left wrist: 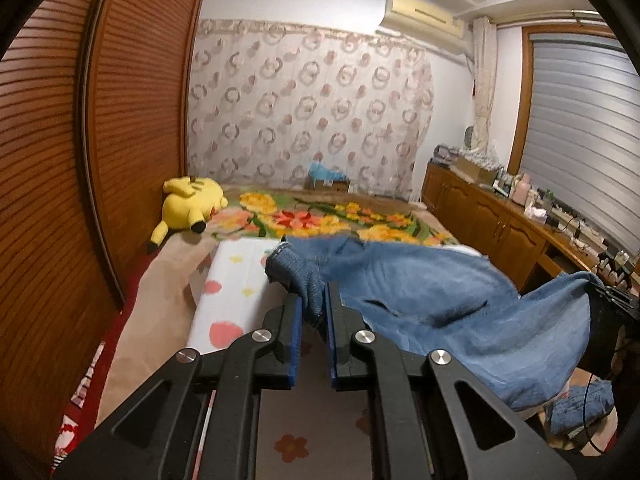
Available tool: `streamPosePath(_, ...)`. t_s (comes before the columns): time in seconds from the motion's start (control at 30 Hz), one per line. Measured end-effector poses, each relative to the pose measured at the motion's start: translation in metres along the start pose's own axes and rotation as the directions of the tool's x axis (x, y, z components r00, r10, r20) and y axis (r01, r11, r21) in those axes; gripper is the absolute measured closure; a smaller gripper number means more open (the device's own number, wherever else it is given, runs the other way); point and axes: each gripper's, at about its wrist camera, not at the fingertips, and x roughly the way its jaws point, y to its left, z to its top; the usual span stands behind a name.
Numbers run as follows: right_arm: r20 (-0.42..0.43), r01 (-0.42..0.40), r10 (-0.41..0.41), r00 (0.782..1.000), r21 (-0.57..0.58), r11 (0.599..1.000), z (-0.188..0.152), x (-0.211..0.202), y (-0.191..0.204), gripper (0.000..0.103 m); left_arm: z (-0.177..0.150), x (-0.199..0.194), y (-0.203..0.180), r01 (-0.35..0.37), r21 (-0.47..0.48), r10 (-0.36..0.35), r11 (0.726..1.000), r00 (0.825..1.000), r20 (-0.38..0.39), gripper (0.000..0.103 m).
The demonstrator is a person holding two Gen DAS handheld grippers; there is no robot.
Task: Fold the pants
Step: 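Lift the leg hem with both tools and carry it toward the waistband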
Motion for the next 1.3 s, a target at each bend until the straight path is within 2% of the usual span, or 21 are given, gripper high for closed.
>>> streamPosePath(0.17, 0.028, 0.011, -0.011, 1.0, -0.008, 1.0, -0.002, -0.001, 0.003, 0.093, 0.011, -0.016, -0.003, 0.002, 0.016, -0.003, 1.0, 0.999, 0.042, 0.092)
streamPosePath(0.3, 0.005, 0.021, -0.021, 1.0, -0.026, 0.999, -0.004, 0.017, 0.004, 0.093, 0.009, -0.012, -0.004, -0.003, 0.017, 0.003, 1.0, 1.0, 0.03, 0.092)
streamPosePath(0.5, -0.121, -0.01, 0.007, 0.993, -0.024, 1.0, -0.033, 0.085, 0.01, 0.093, -0.005, 0.018, -0.006, -0.007, 0.018, 0.008, 1.0, 0.999, -0.042, 0.092)
streamPosePath(0.6, -0.201, -0.034, 0.031, 0.979, -0.012, 0.999, -0.056, 0.125, 0.019, 0.093, -0.014, 0.032, -0.008, -0.019, 0.03, 0.022, 0.999, 0.997, -0.075, 0.092)
streamPosePath(0.73, -0.264, -0.055, 0.057, 0.963, 0.016, 0.998, -0.076, 0.152, 0.026, 0.093, -0.023, 0.043, -0.013, -0.019, 0.034, 0.022, 0.999, 0.994, -0.106, 0.092)
streamPosePath(0.77, -0.267, -0.057, 0.061, 0.962, 0.025, 0.998, -0.078, 0.154, 0.026, 0.093, -0.025, 0.046, -0.014, -0.02, 0.038, 0.024, 0.999, 0.994, -0.111, 0.092)
streamPosePath(0.93, -0.246, -0.045, 0.062, 0.967, 0.074, 0.996, -0.081, 0.14, 0.024, 0.067, -0.031, 0.05, -0.022, -0.012, 0.05, 0.018, 0.999, 0.992, -0.123, 0.092)
streamPosePath(1.03, -0.238, -0.042, 0.061, 0.969, 0.085, 0.996, -0.09, 0.121, 0.021, 0.06, -0.032, 0.051, -0.021, -0.008, 0.053, 0.015, 0.999, 0.992, -0.124, 0.092)
streamPosePath(1.3, -0.288, -0.073, 0.089, 0.953, 0.068, 0.995, -0.115, 0.104, 0.019, 0.055, -0.034, 0.052, -0.025, -0.003, 0.056, 0.01, 0.998, 0.992, -0.127, 0.092)
